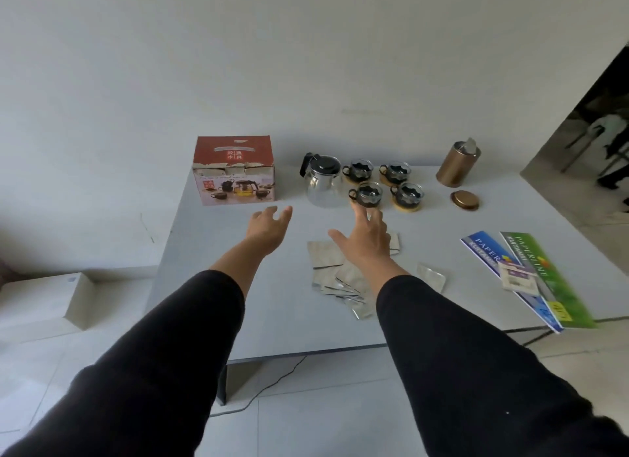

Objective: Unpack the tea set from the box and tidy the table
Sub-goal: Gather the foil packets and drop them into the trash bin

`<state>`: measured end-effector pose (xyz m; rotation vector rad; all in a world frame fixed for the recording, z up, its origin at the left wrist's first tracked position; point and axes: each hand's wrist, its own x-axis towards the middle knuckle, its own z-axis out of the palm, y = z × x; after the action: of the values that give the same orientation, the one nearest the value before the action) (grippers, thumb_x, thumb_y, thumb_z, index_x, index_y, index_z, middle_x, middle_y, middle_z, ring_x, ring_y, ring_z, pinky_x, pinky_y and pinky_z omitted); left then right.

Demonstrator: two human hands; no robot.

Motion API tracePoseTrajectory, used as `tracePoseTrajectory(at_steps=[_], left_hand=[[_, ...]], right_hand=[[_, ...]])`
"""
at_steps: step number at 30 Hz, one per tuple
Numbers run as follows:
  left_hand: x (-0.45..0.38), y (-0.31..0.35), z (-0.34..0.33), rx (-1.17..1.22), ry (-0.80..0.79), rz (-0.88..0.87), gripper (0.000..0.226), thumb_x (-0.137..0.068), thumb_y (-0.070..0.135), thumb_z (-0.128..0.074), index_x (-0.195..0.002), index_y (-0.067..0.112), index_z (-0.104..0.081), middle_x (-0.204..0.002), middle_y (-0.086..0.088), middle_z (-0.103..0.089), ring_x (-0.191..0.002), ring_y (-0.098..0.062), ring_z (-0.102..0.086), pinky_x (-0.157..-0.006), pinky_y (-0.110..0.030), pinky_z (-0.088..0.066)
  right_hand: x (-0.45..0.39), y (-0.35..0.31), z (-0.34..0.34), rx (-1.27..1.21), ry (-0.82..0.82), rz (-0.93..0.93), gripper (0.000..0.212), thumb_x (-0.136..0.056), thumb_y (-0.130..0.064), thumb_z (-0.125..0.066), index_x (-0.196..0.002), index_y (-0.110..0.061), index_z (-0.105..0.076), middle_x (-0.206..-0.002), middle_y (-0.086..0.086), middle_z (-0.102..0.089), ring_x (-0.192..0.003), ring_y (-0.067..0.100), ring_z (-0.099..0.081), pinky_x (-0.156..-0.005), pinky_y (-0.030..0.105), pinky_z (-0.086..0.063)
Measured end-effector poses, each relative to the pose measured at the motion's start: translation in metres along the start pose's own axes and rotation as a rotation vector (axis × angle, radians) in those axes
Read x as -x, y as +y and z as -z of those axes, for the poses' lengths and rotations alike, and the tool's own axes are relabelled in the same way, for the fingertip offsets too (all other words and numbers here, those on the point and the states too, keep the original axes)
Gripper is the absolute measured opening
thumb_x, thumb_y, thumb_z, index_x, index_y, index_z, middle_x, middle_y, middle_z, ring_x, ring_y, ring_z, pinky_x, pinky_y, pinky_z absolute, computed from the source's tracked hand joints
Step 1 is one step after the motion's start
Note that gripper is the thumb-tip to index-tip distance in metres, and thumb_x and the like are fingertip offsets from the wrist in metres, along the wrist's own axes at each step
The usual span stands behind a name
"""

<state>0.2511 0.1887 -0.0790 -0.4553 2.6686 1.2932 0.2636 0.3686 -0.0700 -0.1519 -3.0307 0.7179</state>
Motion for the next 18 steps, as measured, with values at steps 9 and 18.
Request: tracePoseTrajectory(at_steps=[9, 18], left_hand=[[0.028, 0.007, -0.109, -0.197, -0.145, -0.005, 0.095, -0.078, 0.057, -0.066, -0.151, 0.018, -0.02, -0.157, -0.011, -0.018, -0.145, -0.029, -0.02, -0.116, -0.044, -0.025], [0.023, -0.004, -0.153, -0.509, -0.347, -0.016, 0.142, -0.049, 0.052, -0.088, -0.148, 0.042, 0.014, -0.157, -0.01, 0.022, -0.147, -0.035, 0.014, -0.112, -0.063, -0.016]], right_hand=[[-0.001, 0.119, 0.022, 0.088, -0.165, -0.167, 0.071, -0.084, -0.047, -0.063, -0.143, -0.022, -0.03, -0.141, 0.012, -0.03, -0.126, 0.034, -0.038, -0.102, 0.045, -0.038], [-0.007, 0.172, 0.0, 0.04, -0.312, -0.438, 0.09, -0.073, -0.046, -0.076, -0.142, -0.031, -0.021, -0.145, 0.015, -0.019, -0.128, 0.039, -0.033, -0.101, 0.054, -0.04]])
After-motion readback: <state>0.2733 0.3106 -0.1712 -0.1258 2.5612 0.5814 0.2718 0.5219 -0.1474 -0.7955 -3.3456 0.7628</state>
